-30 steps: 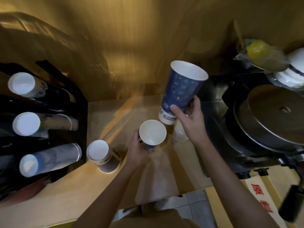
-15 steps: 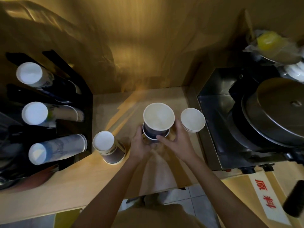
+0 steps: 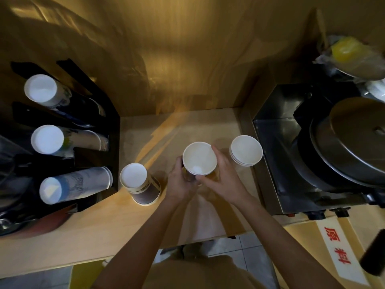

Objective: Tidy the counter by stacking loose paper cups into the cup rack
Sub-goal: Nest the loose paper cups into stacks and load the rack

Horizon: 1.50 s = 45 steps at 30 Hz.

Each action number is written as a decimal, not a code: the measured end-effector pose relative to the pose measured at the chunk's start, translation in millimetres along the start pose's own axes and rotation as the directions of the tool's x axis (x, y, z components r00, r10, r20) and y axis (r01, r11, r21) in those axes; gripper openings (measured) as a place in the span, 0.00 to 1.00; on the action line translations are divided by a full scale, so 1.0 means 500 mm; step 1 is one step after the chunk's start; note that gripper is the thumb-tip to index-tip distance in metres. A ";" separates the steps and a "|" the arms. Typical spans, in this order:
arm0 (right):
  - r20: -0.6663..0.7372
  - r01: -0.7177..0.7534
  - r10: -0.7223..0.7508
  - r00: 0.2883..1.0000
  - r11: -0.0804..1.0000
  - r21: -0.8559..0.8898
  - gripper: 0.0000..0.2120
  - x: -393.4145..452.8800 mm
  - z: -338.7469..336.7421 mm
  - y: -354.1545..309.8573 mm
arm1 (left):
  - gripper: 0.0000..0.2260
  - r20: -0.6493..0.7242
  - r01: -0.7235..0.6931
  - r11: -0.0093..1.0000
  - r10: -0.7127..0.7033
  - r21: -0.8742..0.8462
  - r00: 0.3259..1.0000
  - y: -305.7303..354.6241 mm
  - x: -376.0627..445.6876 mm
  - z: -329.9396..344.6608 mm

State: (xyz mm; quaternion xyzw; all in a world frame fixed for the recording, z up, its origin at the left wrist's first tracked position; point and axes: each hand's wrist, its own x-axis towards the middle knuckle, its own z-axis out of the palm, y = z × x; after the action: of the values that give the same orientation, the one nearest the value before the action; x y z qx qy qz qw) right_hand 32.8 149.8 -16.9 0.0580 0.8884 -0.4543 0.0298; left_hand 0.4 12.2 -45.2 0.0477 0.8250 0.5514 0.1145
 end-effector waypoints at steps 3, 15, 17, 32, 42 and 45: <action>0.009 -0.047 0.047 0.999 0.995 0.088 0.40 0.001 -0.001 0.001 | 0.35 0.019 0.019 0.998 -0.020 0.063 1.000 -0.007 0.005 -0.002; -0.139 -0.011 0.021 0.990 0.998 0.070 0.29 0.017 -0.005 -0.032 | 0.33 -0.021 0.022 0.944 -0.016 0.329 1.000 0.061 -0.038 -0.074; -0.187 0.078 -0.087 0.978 0.995 -0.053 0.23 0.025 -0.006 -0.061 | 0.27 -0.121 -0.050 0.929 0.101 0.366 0.987 0.100 -0.068 -0.113; 0.491 0.388 -0.259 0.832 0.904 -0.180 0.35 0.062 0.172 -0.217 | 0.20 -0.414 0.367 0.903 -0.253 0.224 0.874 -0.150 -0.126 -0.194; 0.410 0.304 -0.209 0.888 0.935 -0.181 0.32 0.080 0.190 -0.204 | 0.26 -0.214 0.539 0.840 -0.518 0.052 0.828 -0.179 -0.103 -0.156; 0.365 0.176 -0.134 0.921 0.981 -0.085 0.31 0.103 0.171 -0.207 | 0.25 -0.197 0.531 0.807 -0.582 -0.260 0.789 -0.162 -0.098 -0.176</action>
State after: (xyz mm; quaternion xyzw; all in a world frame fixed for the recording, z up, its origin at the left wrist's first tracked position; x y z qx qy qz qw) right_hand -31.9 24.7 10.7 -0.0980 0.8947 -0.4059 0.1584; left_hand 30.3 -108.2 -81.1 -0.2845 0.7530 0.5702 0.1641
